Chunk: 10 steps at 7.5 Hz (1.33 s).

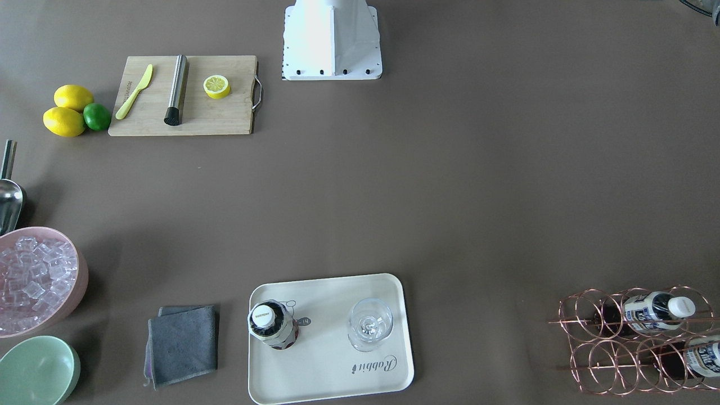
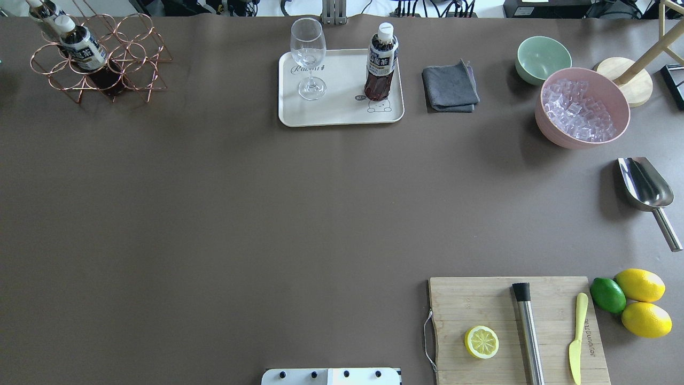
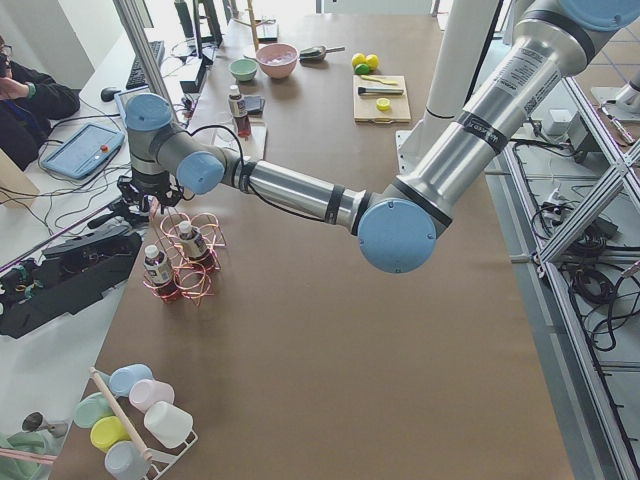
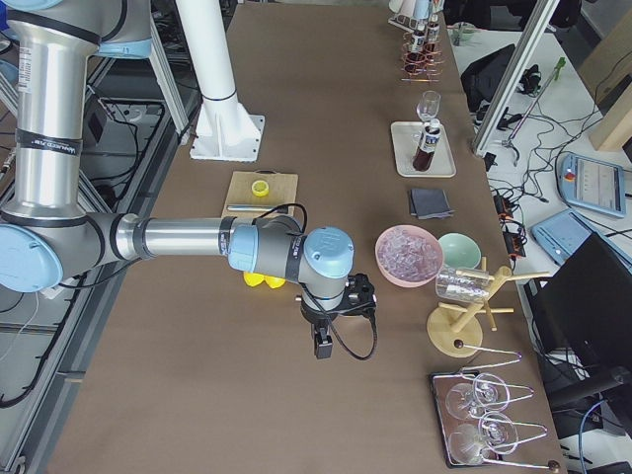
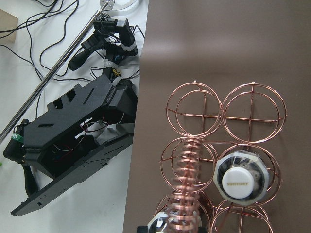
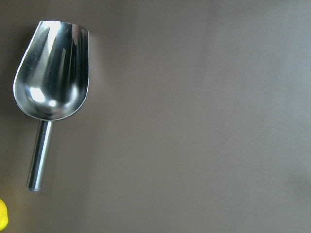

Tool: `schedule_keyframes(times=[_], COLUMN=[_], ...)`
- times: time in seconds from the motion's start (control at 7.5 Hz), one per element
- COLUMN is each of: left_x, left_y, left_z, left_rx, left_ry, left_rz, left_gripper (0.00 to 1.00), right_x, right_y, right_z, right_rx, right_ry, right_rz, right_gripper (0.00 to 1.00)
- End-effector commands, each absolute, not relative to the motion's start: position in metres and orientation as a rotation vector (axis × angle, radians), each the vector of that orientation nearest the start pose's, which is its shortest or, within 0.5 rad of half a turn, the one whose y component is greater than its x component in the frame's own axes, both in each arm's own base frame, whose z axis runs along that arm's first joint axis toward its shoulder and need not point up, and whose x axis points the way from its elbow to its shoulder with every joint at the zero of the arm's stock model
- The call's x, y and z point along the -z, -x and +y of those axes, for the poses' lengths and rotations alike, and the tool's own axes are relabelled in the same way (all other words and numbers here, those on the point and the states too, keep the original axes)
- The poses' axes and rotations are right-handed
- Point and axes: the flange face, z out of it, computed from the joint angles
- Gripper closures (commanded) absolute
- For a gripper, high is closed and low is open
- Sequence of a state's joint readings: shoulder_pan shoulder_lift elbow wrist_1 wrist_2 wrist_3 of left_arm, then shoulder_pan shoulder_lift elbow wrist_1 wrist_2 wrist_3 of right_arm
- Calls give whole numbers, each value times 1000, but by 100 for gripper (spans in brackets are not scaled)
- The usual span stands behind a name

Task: Take tea from basket to plate

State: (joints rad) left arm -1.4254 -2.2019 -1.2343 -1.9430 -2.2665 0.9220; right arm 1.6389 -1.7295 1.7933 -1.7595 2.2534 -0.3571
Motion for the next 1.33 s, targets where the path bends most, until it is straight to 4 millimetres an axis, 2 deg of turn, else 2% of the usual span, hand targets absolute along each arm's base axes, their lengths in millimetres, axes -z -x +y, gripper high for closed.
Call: schedule_keyframes(times=[0.0, 0.13, 0.27, 0.53, 0.67, 0.8, 0.93, 1.07, 1.2], left_x=[-394, -394, -391, -380, -376, -369, -365, -371, -380], left_y=[-43, -40, -38, -29, -11, 8, 37, 56, 75], left_z=[-753, -752, -752, -749, -737, -711, -691, -663, -632], left_rx=[-1224, -1223, -1223, -1217, -1201, -1187, -1155, -1084, -955], left_ry=[-919, -921, -928, -949, -973, -1007, -1026, -1026, -995], left_rz=[396, 394, 390, 377, 366, 337, 310, 384, 507], left_gripper=[3, 3, 3, 3, 3, 3, 3, 3, 3], right_x=[-648, -649, -652, -656, -655, -655, -654, -654, -656], right_y=[-100, -100, -83, -83, -83, -84, -84, -83, -90], right_z=[-404, -404, -405, -404, -404, -404, -405, -404, -394], right_rx=[227, 231, 277, 285, 286, 285, 285, 284, 258], right_ry=[-25, -24, -29, -52, -55, -55, -55, -53, -52], right_rz=[-697, -696, -687, -684, -685, -685, -684, -695, -710], right_gripper=[0, 0, 0, 0, 0, 0, 0, 0, 0])
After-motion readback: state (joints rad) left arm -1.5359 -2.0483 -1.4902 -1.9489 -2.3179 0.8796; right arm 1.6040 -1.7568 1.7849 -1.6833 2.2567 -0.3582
